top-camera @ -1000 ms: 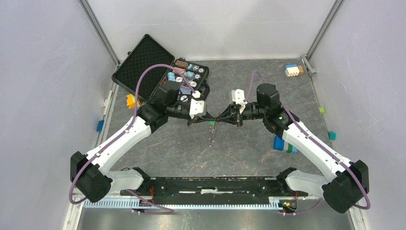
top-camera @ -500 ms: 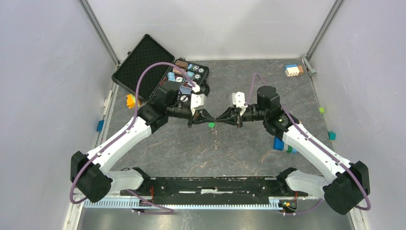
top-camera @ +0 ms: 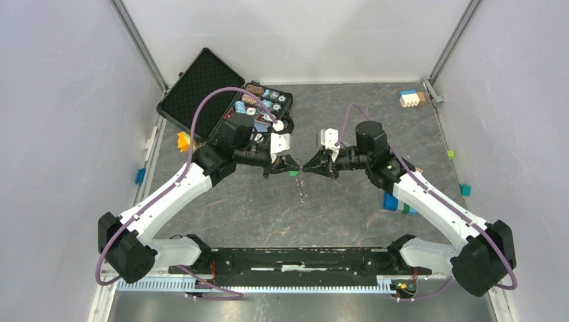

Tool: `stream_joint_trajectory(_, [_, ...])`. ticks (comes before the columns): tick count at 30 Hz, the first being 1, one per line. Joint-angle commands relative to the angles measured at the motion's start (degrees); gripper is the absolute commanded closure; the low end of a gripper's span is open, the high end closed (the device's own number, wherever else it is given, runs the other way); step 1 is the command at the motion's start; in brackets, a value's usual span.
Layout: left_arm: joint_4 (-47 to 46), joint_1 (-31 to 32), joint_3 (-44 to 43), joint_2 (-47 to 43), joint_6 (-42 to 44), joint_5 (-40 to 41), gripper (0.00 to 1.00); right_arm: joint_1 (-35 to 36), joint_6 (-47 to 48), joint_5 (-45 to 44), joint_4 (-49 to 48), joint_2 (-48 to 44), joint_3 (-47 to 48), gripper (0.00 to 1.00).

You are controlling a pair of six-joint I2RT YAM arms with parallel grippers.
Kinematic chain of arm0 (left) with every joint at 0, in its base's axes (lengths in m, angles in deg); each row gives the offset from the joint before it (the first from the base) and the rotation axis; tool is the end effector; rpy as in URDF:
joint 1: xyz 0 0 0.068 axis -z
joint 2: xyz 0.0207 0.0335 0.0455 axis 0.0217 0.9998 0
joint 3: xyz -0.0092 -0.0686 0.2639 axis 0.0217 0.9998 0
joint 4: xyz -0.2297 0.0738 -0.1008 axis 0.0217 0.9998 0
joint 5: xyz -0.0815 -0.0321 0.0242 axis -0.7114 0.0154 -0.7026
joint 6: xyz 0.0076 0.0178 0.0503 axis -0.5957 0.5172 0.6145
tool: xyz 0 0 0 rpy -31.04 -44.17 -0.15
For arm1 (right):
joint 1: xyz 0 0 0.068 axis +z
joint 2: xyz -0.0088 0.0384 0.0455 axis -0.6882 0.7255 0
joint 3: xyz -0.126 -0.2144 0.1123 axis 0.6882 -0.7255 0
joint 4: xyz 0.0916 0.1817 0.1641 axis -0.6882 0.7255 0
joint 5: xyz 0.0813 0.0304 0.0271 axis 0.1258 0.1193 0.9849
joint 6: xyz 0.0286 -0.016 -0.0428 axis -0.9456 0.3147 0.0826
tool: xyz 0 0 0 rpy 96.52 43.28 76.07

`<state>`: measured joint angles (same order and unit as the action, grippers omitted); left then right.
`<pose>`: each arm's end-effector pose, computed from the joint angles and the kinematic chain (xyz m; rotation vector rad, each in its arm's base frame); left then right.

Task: Put the keys on the keyring

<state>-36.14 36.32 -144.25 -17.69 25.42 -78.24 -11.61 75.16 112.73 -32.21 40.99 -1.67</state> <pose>0.1984 -0.1858 0.3419 1.4718 1.3669 -0.9738 0.2024 0.1586 0.3124 -1.3324 1.3674 0.9952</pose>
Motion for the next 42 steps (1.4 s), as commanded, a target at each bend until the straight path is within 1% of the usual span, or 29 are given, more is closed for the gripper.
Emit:
stream_joint_trajectory(1, [3.11, 1.2, -4.6, -0.23, 4.16, 0.63, 0.98, 0.93, 1.61, -2.76, 2.1, 1.4, 3.0, 0.9])
stream_joint_trajectory(4, [5.15, 1.54, -6.14, 0.27, 4.94, 1.06, 0.98, 1.3, 2.14, -2.71, 2.32, 1.95, 3.33, 0.98])
stream_joint_trajectory(6, [6.04, 1.73, -6.75, 0.63, 5.23, 1.24, 0.98, 1.35, 1.86, -2.47, 1.81, 1.79, 3.34, 0.98])
stream_joint_trajectory(7, [6.4, 1.81, -6.88, 0.73, 5.47, 1.42, 0.98, 1.42, 1.87, -2.34, 1.89, 1.87, 3.58, 0.97])
stream_joint_trajectory(9, [6.55, 1.81, -6.9, 0.83, 5.62, 2.02, 0.98, 1.43, 2.49, -2.07, 2.99, 1.79, 4.19, 0.87])
stream_joint_trajectory(12, [7.42, 1.83, -7.17, 0.93, 6.13, 3.04, 0.98, 1.43, 5.75, -1.69, 6.96, 1.7, 6.12, 0.8])
stream_joint_trajectory(14, [8.74, 1.92, -7.8, 1.17, 6.8, 3.46, 0.98, 1.43, 9.28, -1.28, 11.69, 1.96, 8.26, 0.77])
stream_joint_trajectory(16, [10.19, 1.9, -8.42, 1.43, 7.51, 4.0, 0.98, 1.43, 12.62, -1.45, 16.53, 2.21, 10.84, 0.76])
stream_joint_trajectory(19, [11.69, 2.1, -9.0, 1.76, 8.34, 4.89, 0.98, 1.75, 14.76, -1.04, 20.08, 2.42, 12.88, 0.76])
stream_joint_trajectory(26, [14.06, 2.95, -11.54, 2.78, 8.52, 7.12, 0.98, 3.92, 15.03, -0.24, 20.1, 3.6, 12.91, 0.75])
stream_joint_trajectory(32, [14.13, 3.32, -11.58, 2.76, 8.58, 7.63, 0.98, 4.85, 15.01, -0.57, 19.13, 3.99, 12.52, 0.74])
stream_joint_trajectory(34, [14.28, 3.39, -11.59, 2.9, 8.75, 7.56, 0.98, 4.99, 14.68, -0.71, 18.75, 3.99, 12.57, 0.76])
stream_joint_trajectory(38, [14.28, 3.48, -11.47, 2.94, 8.83, 7.24, 0.98, 4.99, 13.94, -1.13, 17.77, 4.19, 12.36, 0.82])
stream_joint_trajectory(40, [14.28, 3.48, -11.38, 2.94, 8.77, 6.97, 0.98, 5.03, 13.23, -1.06, 17.01, 4.32, 12.11, 0.87])
stream_joint_trajectory(42, [14.28, 3.57, -11.37, 2.98, 8.66, 6.75, 0.98, 5.02, 12.18, -1.01, 15.35, 4.15, 11.33, 0.94])
